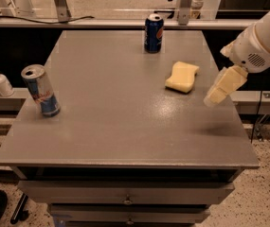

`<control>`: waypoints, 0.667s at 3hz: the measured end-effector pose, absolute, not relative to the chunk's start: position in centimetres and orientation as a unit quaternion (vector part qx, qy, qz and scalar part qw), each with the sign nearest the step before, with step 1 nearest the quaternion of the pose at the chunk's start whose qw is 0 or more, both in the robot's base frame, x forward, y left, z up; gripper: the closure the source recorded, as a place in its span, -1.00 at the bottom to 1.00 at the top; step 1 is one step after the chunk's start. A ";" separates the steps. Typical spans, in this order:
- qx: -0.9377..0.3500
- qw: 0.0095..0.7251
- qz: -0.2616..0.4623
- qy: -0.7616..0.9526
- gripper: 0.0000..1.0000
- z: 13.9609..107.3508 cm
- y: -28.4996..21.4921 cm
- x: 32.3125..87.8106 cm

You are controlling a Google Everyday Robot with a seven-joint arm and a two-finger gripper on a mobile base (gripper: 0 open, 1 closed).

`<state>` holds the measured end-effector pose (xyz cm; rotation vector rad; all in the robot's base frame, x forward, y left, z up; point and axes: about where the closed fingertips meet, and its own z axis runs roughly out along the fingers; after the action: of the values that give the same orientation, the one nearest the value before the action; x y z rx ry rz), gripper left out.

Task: Move sponge near redbull can

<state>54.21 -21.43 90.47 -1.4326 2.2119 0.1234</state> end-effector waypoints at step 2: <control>-0.485 0.289 0.085 0.821 -1.00 87.7 -18.2 58.7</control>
Offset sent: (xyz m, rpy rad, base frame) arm 0.0695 0.0501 -0.0411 0.1983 -0.0413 -0.0983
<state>58.67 -18.18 87.65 -1.2953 2.1908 0.2276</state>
